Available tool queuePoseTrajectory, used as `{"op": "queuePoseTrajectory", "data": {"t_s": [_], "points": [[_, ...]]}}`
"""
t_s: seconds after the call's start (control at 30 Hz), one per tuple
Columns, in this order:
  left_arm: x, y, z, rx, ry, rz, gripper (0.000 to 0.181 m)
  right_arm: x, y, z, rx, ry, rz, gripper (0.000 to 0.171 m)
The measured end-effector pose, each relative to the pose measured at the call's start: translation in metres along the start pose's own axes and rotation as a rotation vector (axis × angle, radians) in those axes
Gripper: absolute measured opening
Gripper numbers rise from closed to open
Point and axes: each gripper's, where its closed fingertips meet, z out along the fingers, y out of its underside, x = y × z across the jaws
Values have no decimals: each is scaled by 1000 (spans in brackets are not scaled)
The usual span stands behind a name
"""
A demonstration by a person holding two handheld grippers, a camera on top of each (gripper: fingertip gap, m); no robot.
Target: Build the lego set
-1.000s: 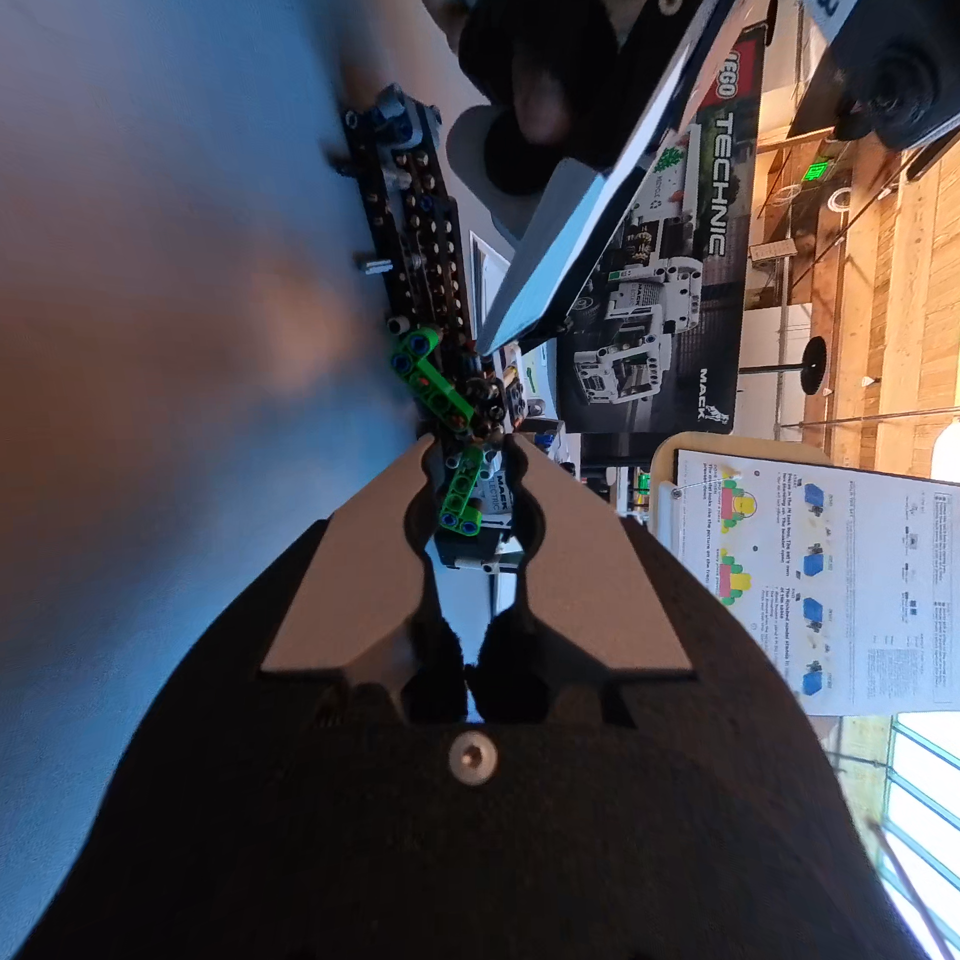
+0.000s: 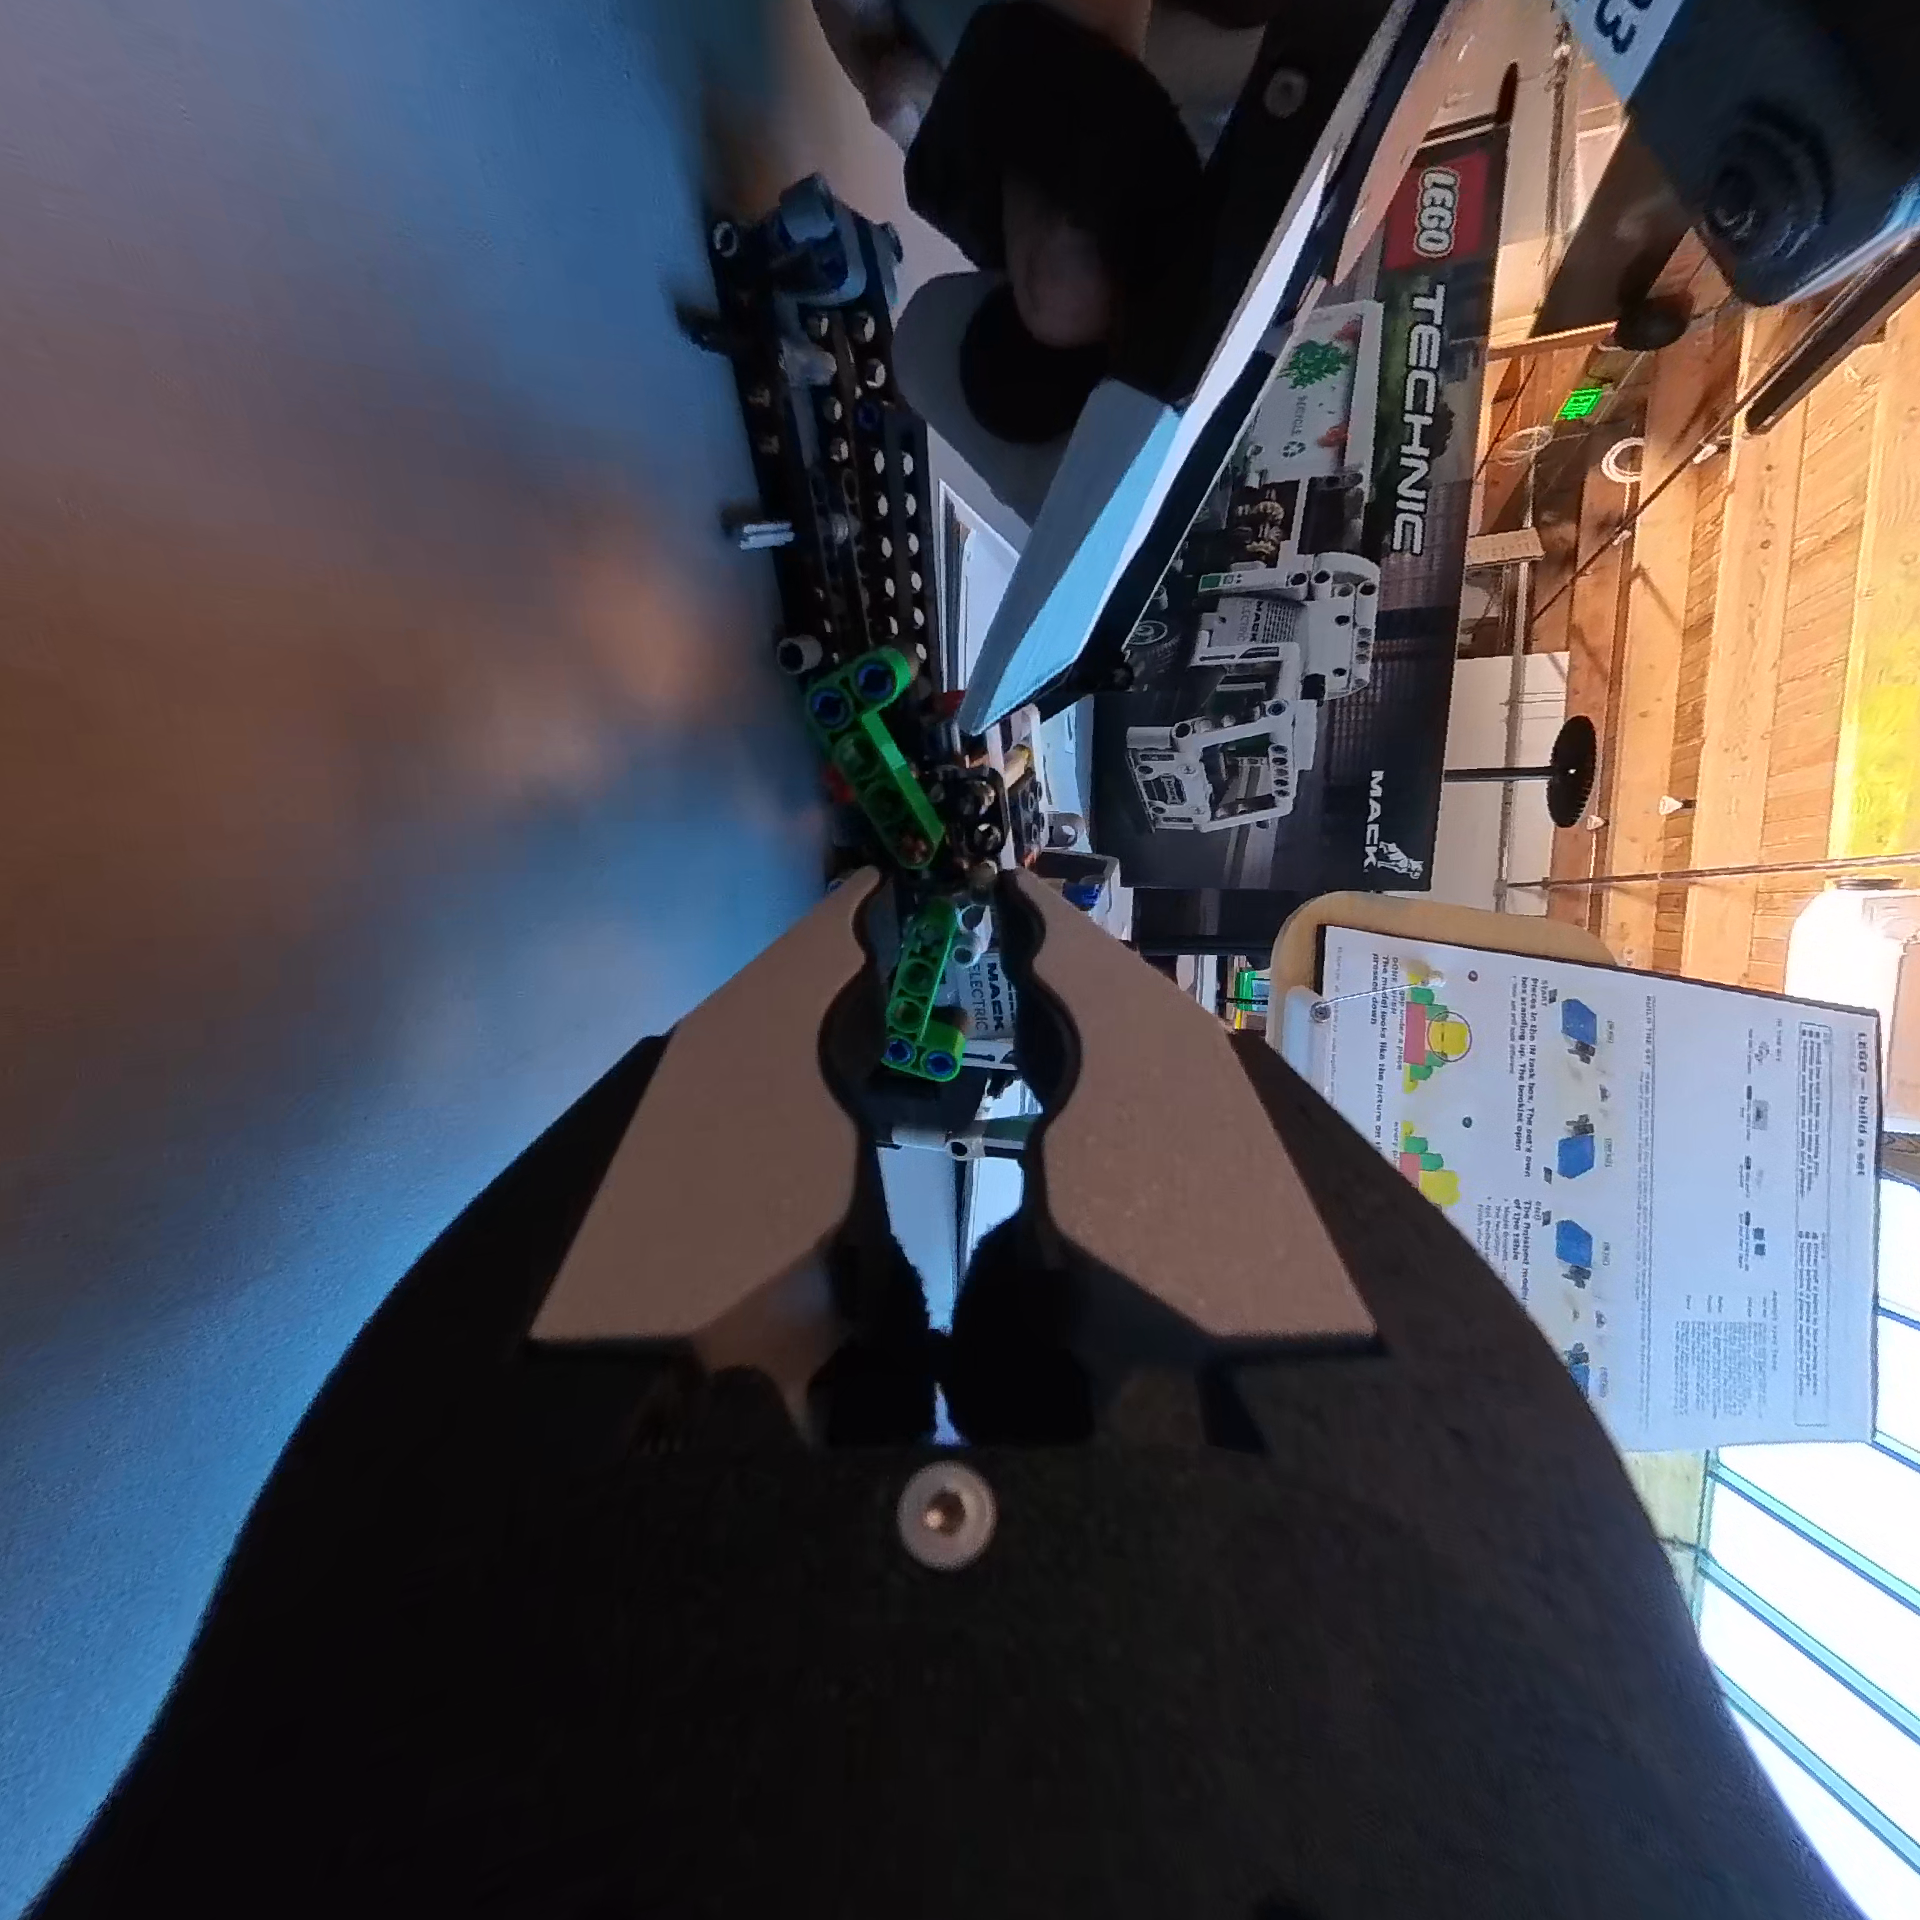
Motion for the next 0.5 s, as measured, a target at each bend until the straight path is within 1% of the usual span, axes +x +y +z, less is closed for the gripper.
{"op": "queuePoseTrajectory", "data": {"t_s": [0.03,0.23,0.4,0.5], "points": [[0,0,0,2,1,-3,56,0,0,0,-1,1,3,17],[0,0,0,16,13,-17,56,1,-1,0,4,9,34,17],[0,0,-1,24,27,-15,56,2,-2,-1,31,-3,115,17],[-1,-1,-1,28,33,-24,56,0,-3,-2,51,-31,143,21]]}}
